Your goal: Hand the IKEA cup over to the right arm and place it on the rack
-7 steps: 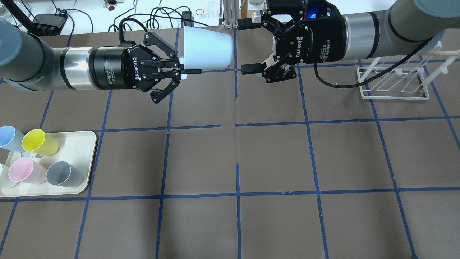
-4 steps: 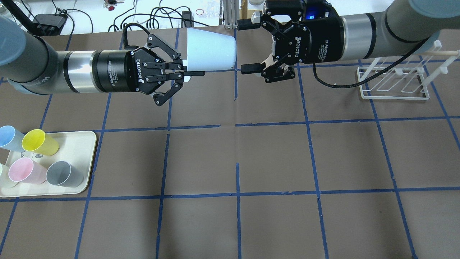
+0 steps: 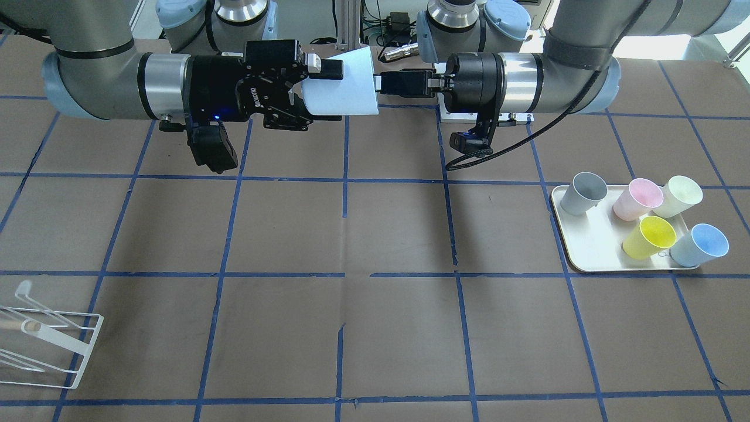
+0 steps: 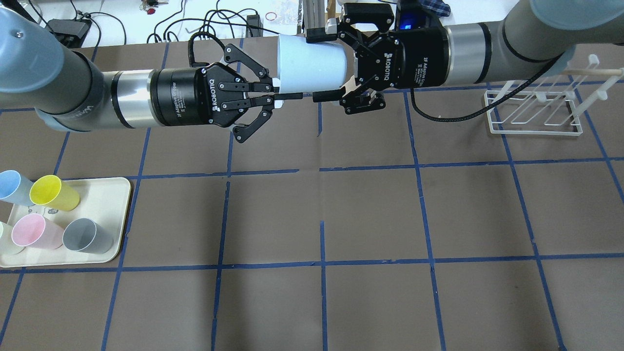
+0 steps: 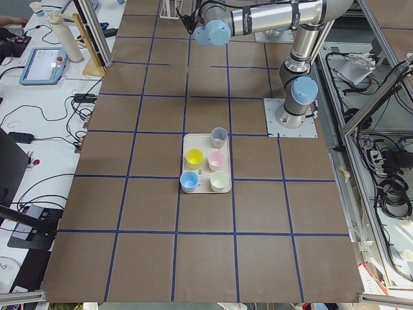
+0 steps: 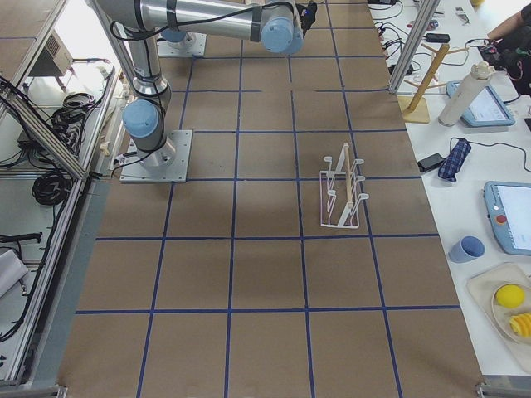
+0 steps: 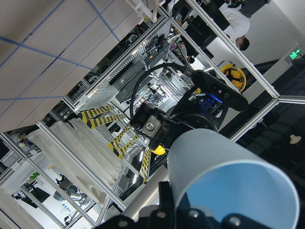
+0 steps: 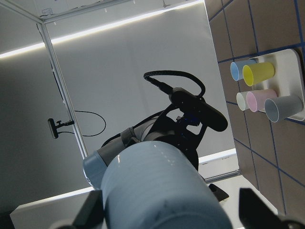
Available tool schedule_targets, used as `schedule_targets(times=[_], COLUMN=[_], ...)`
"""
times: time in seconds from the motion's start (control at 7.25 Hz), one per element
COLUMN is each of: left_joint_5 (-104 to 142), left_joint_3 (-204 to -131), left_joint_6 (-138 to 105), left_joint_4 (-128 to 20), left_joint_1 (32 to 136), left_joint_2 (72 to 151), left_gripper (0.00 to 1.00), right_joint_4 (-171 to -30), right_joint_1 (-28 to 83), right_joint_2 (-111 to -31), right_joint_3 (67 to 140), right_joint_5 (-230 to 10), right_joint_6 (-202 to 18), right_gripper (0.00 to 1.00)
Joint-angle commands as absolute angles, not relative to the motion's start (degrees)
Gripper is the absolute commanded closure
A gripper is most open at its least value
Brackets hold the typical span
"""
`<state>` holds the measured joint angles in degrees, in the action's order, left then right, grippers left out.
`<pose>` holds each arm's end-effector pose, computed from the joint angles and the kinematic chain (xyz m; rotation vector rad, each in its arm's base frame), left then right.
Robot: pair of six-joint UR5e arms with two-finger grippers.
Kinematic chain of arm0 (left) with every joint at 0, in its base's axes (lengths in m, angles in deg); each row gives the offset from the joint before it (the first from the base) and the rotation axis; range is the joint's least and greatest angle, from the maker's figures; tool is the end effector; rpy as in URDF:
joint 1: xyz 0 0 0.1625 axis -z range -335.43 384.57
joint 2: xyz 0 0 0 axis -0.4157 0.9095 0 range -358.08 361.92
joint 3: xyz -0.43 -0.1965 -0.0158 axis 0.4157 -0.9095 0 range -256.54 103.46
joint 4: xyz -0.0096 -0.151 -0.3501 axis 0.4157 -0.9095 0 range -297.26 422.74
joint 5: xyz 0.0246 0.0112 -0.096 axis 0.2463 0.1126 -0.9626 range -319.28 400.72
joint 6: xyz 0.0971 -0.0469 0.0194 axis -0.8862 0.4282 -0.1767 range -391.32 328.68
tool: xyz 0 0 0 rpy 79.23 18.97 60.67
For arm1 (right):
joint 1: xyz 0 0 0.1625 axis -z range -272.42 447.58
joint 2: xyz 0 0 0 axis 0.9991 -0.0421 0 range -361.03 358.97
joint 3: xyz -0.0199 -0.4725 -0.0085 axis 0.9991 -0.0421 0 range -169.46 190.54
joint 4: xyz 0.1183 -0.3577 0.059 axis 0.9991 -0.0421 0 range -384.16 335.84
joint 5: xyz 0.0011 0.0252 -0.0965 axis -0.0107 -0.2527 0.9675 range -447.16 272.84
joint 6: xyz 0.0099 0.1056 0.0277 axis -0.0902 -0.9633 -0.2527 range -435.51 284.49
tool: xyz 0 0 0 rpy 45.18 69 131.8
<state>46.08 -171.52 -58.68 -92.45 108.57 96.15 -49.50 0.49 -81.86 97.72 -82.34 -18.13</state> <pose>-0.1989 -0.4277 0.4783 0.6629 -1.4909 -0.6254 0.2192 -0.4659 0.4926 0.1679 1.5932 0.2083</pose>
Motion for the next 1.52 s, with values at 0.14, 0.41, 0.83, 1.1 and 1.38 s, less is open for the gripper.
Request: schedule_targets(times=[0.14,0.41,0.83,1.1,1.38], left_joint_5=[46.0,46.1,46.1,46.0,46.1], left_joint_3=[-171.6,-171.5,-171.5,-171.5,-171.5], left_joint_6=[-59.0,-59.0,-59.0,-59.0,-59.0], left_joint_4=[-92.6,-92.6,-92.6,-92.6,-92.6], left_joint_1=[108.4,108.4,108.2,108.3,108.2], left_joint_2=[96.1,96.0,95.7,95.5,95.3], left_gripper=[1.0,1.0,1.0,1.0,1.0], right_joint_4=[-49.4,-49.2,-49.1,-49.1,-49.3], right_joint_1=[1.4,1.5,1.5,1.5,1.5], right_joint_2=[-82.1,-82.2,-82.2,-82.3,-82.4], right_joint_3=[97.0,97.0,97.0,97.0,96.9], right_joint_5=[-82.4,-82.4,-82.4,-82.4,-82.2], right_joint_6=[-20.8,-20.8,-20.8,-20.8,-20.8], right_gripper=[0.0,0.0,0.15,0.22,0.31])
